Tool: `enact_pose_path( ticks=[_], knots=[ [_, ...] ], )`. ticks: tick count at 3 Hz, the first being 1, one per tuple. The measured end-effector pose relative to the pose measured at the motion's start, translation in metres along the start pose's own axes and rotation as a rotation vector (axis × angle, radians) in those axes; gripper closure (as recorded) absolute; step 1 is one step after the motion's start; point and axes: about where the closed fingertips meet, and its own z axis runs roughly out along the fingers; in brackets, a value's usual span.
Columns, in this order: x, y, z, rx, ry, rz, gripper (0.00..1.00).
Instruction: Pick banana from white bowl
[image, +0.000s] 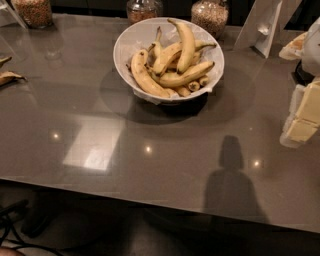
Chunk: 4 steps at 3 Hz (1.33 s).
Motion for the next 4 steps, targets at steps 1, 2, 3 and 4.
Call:
enact_pose_path(
  ticks=[1,2,3,4],
  knots=[
    [-0.002,-0.002,0.000,0.005,-0.011,-0.001,0.00],
    [-0.014,-0.017,0.009,0.021,-0.094,0.022,0.00],
    [-0.037,-0.044,0.024,0.065,-0.207,0.095,0.00],
    [-0.072,-0.086,0.028,0.174,-0.303,0.211,0.00]
  ],
)
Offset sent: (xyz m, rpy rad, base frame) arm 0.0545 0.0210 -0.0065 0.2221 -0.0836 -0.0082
